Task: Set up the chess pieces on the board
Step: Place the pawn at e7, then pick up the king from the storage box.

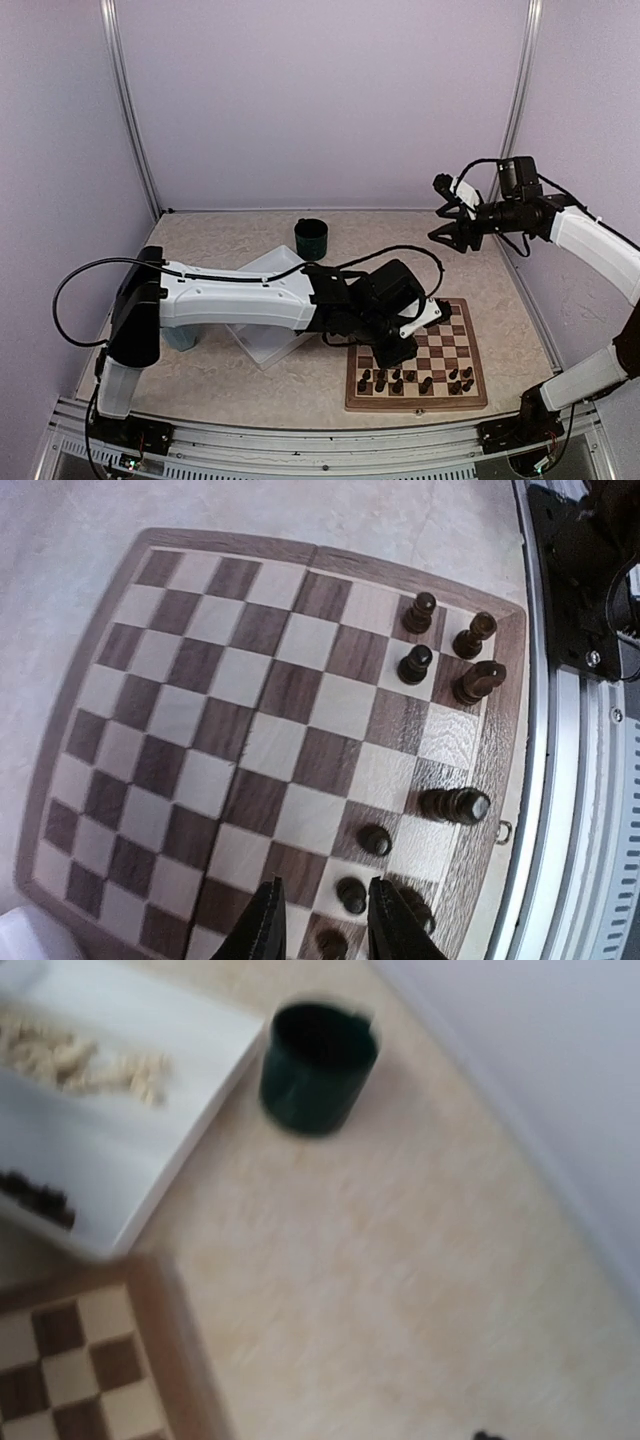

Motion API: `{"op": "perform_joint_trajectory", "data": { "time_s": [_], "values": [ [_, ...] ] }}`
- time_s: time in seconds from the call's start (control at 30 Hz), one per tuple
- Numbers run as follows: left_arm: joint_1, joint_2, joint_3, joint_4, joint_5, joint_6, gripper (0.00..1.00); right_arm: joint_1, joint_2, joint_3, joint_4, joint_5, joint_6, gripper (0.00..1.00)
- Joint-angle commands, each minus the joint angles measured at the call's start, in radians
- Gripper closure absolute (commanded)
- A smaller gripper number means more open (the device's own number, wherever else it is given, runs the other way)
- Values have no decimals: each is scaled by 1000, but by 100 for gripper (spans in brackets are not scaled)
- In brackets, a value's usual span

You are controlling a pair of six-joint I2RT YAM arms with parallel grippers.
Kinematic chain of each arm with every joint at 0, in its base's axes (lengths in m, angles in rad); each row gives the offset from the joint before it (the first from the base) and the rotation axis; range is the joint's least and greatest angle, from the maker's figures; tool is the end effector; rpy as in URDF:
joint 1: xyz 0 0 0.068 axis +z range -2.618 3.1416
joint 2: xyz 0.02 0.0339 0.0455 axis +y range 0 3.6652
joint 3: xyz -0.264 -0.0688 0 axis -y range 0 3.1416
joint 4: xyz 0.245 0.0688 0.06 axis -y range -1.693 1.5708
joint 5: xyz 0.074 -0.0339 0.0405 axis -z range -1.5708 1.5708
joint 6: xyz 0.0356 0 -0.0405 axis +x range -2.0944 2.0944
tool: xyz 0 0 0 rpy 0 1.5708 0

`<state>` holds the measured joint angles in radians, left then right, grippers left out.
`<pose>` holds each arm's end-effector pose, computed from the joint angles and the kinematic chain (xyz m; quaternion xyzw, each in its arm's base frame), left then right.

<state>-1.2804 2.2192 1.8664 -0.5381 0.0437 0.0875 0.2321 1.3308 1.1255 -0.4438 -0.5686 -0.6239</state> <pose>0.1414 -0.4785 0.2104 0.6012 0.7259 -0.2043 0.2642 0.2799 0.0859 0.3159 -0.4703 0.7304 0.1633 0.4676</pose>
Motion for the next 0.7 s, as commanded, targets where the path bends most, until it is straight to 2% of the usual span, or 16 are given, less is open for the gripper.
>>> {"op": "perform_joint_trajectory", "data": {
  "time_s": [0.0,0.13,0.27,0.37,0.47,0.67],
  "values": [
    [51,-217,-98,-11,-117,-25,70,-7,31,199,-141,-47,-37,35],
    [154,-362,-284,14,-199,-121,68,-7,53,256,-126,-70,52,36],
    [315,-470,-459,17,-200,-210,68,-7,89,264,-142,-120,100,39],
    [429,-512,-567,51,-123,-220,68,-7,120,262,-210,-131,28,40],
    [507,-511,-614,68,-16,-200,69,-7,150,268,-255,-125,4,41],
    [531,-431,-616,71,112,-116,70,-7,196,273,-290,-106,-16,42]
  ]
}}
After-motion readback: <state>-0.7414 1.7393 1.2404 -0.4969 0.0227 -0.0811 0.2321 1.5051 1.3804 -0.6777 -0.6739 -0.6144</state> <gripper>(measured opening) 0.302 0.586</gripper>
